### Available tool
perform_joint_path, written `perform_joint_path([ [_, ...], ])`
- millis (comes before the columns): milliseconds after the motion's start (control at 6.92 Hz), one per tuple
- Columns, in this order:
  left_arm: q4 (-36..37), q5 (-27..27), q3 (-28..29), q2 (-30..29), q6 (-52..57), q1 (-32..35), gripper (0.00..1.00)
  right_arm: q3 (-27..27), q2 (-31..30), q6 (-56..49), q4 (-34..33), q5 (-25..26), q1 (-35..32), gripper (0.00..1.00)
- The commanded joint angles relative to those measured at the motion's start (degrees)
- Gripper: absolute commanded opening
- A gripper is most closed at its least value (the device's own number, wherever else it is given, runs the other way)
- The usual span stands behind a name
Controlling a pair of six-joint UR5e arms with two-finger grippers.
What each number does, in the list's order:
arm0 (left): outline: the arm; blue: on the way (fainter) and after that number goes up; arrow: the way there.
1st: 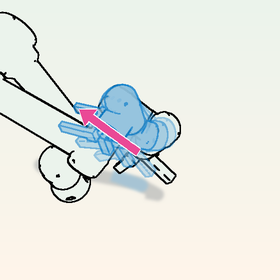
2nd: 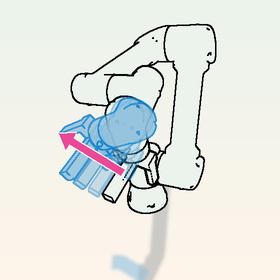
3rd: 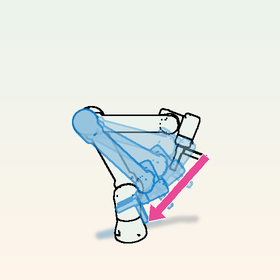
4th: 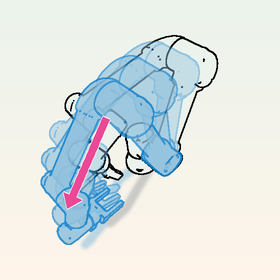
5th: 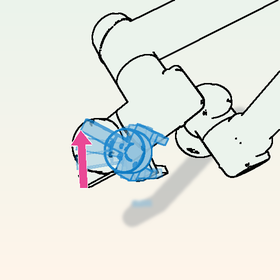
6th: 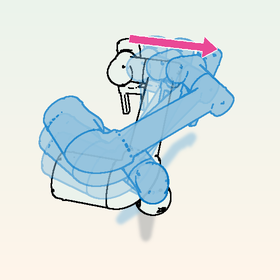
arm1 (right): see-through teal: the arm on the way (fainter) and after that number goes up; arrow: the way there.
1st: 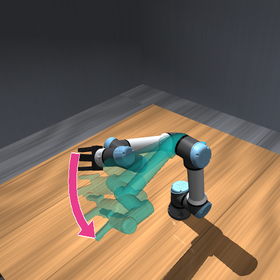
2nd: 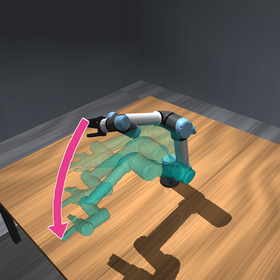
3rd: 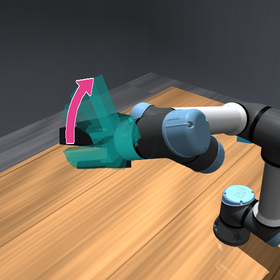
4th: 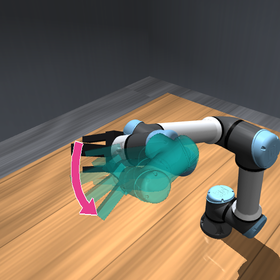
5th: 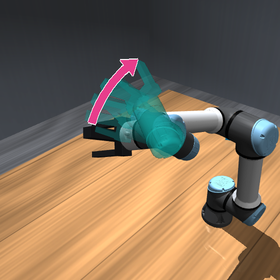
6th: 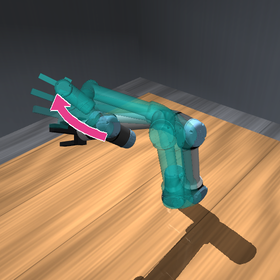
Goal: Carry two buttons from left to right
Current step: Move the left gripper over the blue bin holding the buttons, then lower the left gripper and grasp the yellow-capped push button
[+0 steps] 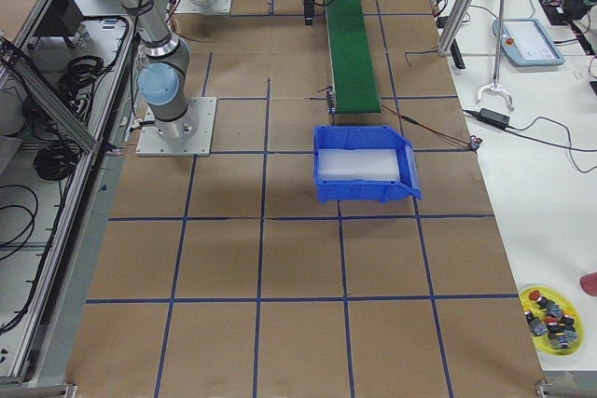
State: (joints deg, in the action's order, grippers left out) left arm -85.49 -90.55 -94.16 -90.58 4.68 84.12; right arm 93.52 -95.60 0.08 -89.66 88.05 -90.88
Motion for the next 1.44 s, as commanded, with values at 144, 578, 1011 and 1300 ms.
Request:
perform_joint_path([
  [144, -0.73, 0.29, 0.11, 0.49, 11.54, -10.78, 1.0, 0.0, -0.02, 0.01, -0.08, 0.02, 0.0, 1.0],
  [578, 0.23, 0.64, -0.58, -2.39, 24.82, -25.1, 1.0, -0.09, 0.07, -0.08, -0.08, 0.02, 0.08, 1.0],
  [1011, 6.28, 0.64, -0.93, -8.89, 30.2, -30.84, 1.0, -0.09, 0.07, 0.19, -0.17, 0.11, 0.09, 1.0],
  [1300, 10.17, 0.64, -1.47, -11.62, 29.86, -30.86, 1.0, 0.0, -0.02, -0.08, -0.08, 0.11, 0.09, 1.0],
])
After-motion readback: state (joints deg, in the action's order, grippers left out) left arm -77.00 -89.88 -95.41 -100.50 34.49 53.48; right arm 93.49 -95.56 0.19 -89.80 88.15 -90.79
